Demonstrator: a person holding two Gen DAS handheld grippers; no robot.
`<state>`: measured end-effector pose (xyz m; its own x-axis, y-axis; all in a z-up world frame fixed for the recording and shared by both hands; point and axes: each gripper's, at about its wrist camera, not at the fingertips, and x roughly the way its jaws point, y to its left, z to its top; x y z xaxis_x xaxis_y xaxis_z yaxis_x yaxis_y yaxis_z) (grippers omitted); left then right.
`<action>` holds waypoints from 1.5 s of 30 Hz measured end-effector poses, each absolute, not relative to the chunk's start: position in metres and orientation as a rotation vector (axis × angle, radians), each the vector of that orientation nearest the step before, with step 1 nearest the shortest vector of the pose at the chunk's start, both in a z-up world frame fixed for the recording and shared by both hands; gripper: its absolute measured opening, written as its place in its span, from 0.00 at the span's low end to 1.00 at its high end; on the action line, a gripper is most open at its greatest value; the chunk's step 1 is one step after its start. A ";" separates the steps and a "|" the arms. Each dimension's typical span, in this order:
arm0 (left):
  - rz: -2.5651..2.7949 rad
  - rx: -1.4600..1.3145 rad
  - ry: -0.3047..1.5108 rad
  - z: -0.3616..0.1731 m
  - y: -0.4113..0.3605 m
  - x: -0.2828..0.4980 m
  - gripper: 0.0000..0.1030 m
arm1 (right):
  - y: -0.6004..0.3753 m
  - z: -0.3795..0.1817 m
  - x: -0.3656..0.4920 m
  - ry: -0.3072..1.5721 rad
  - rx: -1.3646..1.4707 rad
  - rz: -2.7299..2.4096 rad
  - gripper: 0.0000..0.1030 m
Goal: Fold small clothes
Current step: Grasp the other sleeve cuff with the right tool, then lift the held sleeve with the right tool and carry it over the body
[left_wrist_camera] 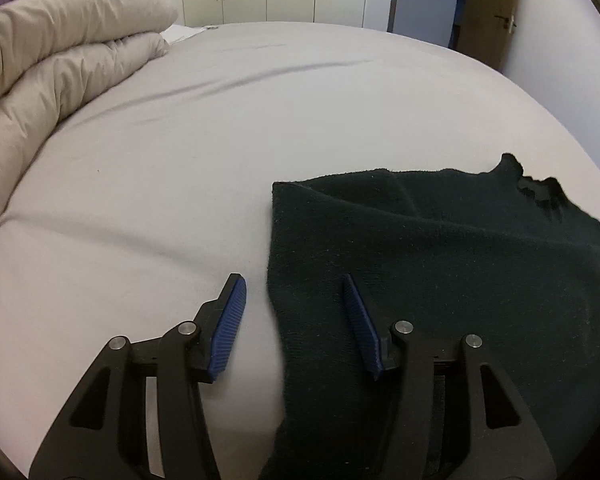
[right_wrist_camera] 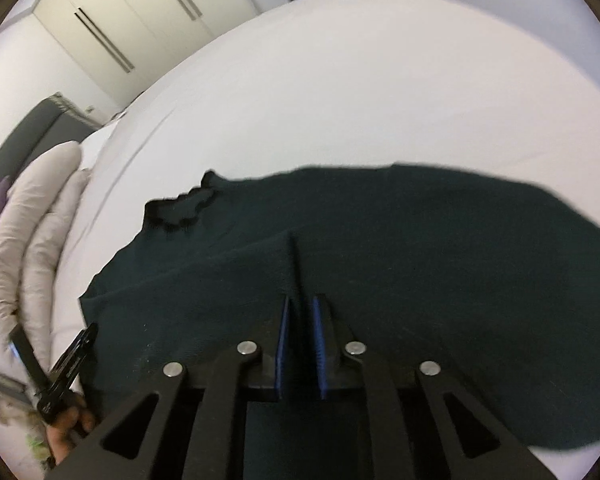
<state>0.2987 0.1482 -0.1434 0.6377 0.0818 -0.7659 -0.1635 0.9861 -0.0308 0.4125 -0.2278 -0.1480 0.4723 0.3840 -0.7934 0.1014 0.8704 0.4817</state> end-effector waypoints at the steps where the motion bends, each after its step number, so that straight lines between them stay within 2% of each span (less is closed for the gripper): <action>1: 0.149 -0.082 0.864 -0.144 0.145 0.298 0.50 | -0.225 -0.138 0.409 1.041 0.502 0.177 0.17; 5: 0.151 -0.082 0.856 -0.145 0.145 0.296 0.50 | -0.204 -0.120 0.403 0.958 0.523 0.270 0.19; 6: 0.151 -0.082 0.855 -0.145 0.144 0.297 0.50 | -0.195 -0.120 0.402 0.953 0.514 0.317 0.21; 8: 0.155 -0.075 0.853 -0.144 0.142 0.297 0.51 | -0.177 -0.131 0.405 0.984 0.510 0.412 0.31; 9: 0.155 -0.075 0.853 -0.145 0.143 0.297 0.51 | -0.172 -0.142 0.407 1.016 0.513 0.427 0.32; 10: 0.156 -0.078 0.853 -0.145 0.143 0.298 0.51 | -0.170 -0.156 0.409 1.061 0.512 0.409 0.30; 12: 0.154 -0.086 0.852 -0.145 0.144 0.297 0.52 | -0.180 -0.169 0.405 1.030 0.572 0.424 0.27; 16: 0.158 -0.085 0.848 -0.145 0.144 0.296 0.53 | -0.217 -0.181 0.395 1.021 0.686 0.363 0.00; 18: 0.162 -0.082 0.846 -0.145 0.143 0.297 0.53 | -0.232 -0.179 0.391 1.013 0.722 0.302 0.00; 19: 0.165 -0.079 0.844 -0.145 0.142 0.296 0.53 | -0.235 -0.170 0.387 0.994 0.711 0.275 0.07; 20: 0.167 -0.076 0.843 -0.145 0.142 0.296 0.53 | -0.234 -0.161 0.384 0.961 0.695 0.276 0.21; 21: 0.169 -0.074 0.841 -0.146 0.142 0.296 0.54 | -0.230 -0.151 0.383 0.926 0.689 0.301 0.29; 23: 0.172 -0.071 0.840 -0.146 0.142 0.296 0.54 | -0.218 -0.136 0.387 0.873 0.690 0.368 0.64; 25: 0.175 -0.071 0.839 -0.146 0.142 0.295 0.55 | -0.205 -0.135 0.396 0.856 0.691 0.411 0.81; 27: 0.178 -0.075 0.839 -0.147 0.143 0.296 0.57 | -0.200 -0.154 0.409 0.916 0.697 0.396 0.79; 29: 0.179 -0.082 0.839 -0.147 0.144 0.296 0.59 | -0.214 -0.172 0.408 0.949 0.742 0.357 0.45; 31: 0.182 -0.087 0.838 -0.147 0.144 0.296 0.60 | -0.241 -0.179 0.396 0.938 0.807 0.369 0.37; 34: 0.183 -0.090 0.837 -0.147 0.145 0.296 0.61 | -0.306 -0.175 0.357 0.912 0.851 0.186 0.40; 36: 0.182 -0.093 0.837 -0.147 0.146 0.296 0.61 | -0.356 -0.167 0.320 0.846 0.960 0.140 0.55; 37: 0.181 -0.095 0.837 -0.146 0.147 0.296 0.61 | -0.379 -0.163 0.300 0.815 0.993 0.093 0.66; 38: 0.181 -0.096 0.836 -0.146 0.147 0.296 0.61 | -0.406 -0.160 0.276 0.780 1.029 0.024 0.69; 43: 0.179 -0.099 0.834 -0.145 0.148 0.296 0.61 | -0.519 -0.183 0.166 0.743 1.298 -0.295 0.68; 44: 0.180 -0.098 0.835 -0.145 0.148 0.296 0.61 | -0.535 -0.190 0.149 0.731 1.346 -0.332 0.61; 45: 0.181 -0.095 0.834 -0.145 0.148 0.296 0.61 | -0.544 -0.195 0.140 0.712 1.389 -0.334 0.58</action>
